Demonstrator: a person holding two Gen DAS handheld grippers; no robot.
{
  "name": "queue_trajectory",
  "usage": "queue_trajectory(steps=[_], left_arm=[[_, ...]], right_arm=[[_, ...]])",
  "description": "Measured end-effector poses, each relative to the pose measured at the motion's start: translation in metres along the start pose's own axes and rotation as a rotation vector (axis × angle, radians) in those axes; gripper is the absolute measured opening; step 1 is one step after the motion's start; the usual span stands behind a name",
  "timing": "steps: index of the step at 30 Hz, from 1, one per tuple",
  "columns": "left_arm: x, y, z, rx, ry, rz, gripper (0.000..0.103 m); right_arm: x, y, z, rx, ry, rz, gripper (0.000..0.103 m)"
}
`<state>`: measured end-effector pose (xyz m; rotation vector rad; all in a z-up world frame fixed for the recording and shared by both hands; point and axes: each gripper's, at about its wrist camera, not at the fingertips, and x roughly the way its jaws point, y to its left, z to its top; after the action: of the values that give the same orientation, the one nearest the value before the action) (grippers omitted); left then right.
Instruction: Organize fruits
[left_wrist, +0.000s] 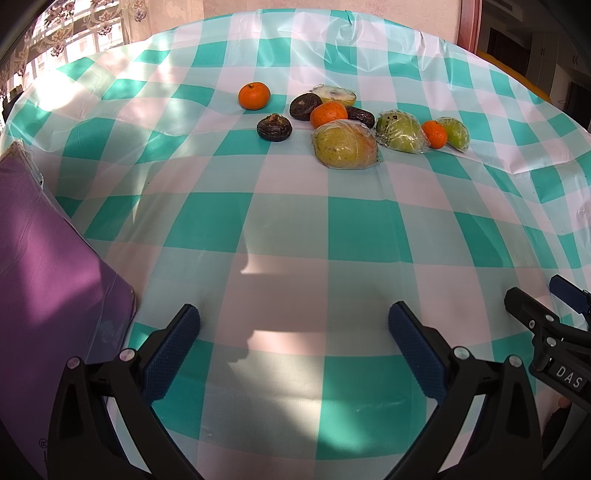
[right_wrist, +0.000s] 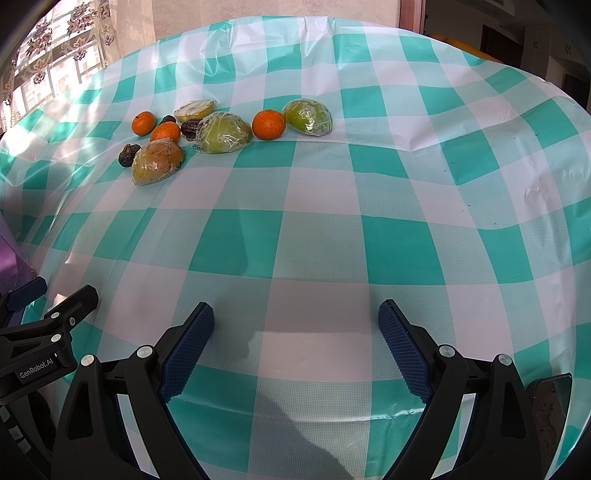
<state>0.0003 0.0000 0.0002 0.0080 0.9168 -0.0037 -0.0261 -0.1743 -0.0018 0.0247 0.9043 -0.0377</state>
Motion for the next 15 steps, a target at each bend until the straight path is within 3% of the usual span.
queue_trajectory(steps=[15], left_arm=[[0.004,0.001,0.008,-0.008,0.041,-0.017,0.102]], right_arm=[[0.01,-0.01,0.016,-0.021,0.023,0.01,0.087]])
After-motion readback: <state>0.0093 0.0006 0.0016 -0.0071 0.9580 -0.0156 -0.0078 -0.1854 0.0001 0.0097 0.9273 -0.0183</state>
